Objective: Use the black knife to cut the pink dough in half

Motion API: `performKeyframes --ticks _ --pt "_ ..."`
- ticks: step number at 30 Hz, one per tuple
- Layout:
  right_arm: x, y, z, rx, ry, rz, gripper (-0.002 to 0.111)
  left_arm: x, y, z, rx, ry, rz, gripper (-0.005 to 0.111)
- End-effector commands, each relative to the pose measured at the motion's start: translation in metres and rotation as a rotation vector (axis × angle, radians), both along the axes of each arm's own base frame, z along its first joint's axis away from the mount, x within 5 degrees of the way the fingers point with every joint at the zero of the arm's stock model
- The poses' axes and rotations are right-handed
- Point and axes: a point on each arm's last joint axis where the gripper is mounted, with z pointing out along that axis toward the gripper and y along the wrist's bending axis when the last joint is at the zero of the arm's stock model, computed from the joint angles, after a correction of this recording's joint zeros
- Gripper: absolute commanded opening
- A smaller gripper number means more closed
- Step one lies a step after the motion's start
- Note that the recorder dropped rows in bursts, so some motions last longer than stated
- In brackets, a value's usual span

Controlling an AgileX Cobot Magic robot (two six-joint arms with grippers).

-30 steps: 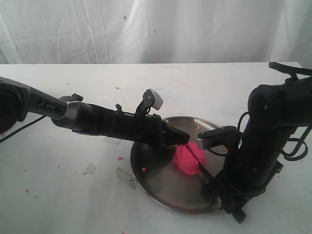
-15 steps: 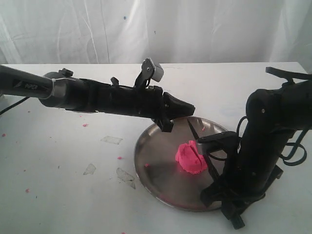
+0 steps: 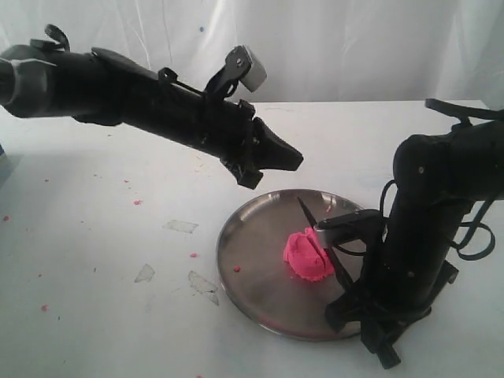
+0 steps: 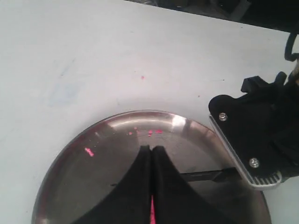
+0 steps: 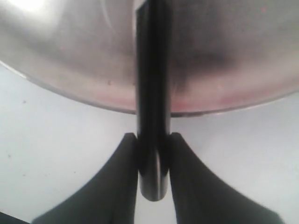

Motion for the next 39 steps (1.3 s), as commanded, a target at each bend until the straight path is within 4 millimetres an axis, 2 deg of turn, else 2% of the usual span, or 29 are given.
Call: performKeyframes --ticks 1,3,5,7,10,13,17,29,39 --pt "-0.001 -0.001 0.015 0.015 -0.049 0.01 0.0 -0.025 0.016 0.044 0.031 0.048 0.073 0.0" --pt "-0.002 -0.001 0.022 0.026 -0.073 0.01 0.0 -0.046 0.027 0.06 0.066 0.051 0.094 0.0" --pt "-0.002 -0.001 0.029 0.026 -0.062 0.04 0.0 -0.082 0.042 0.074 0.112 0.133 0.095 0.0" --pt "0.004 0.002 0.039 0.035 -0.072 0.045 0.0 -0.11 0.049 0.079 0.115 0.194 0.058 0.0" --pt "0.012 0.006 0.053 0.027 -0.041 0.063 0.0 -0.135 0.059 0.081 0.101 0.185 0.069 0.0" --pt "0.02 0.01 0.05 -0.001 0.05 0.078 0.0 -0.151 0.068 0.073 0.102 0.173 0.12 0.0" --pt "0.027 0.014 0.041 -0.005 0.076 0.074 0.0 -0.151 0.072 0.067 0.094 0.156 0.182 0.0" --pt "0.036 0.017 0.02 -0.039 0.131 0.067 0.0 -0.15 0.07 0.07 0.05 0.173 0.198 0.0" --pt "0.047 0.02 0.016 -0.054 0.124 0.046 0.0 -0.15 0.069 0.072 0.019 0.188 0.202 0.0"
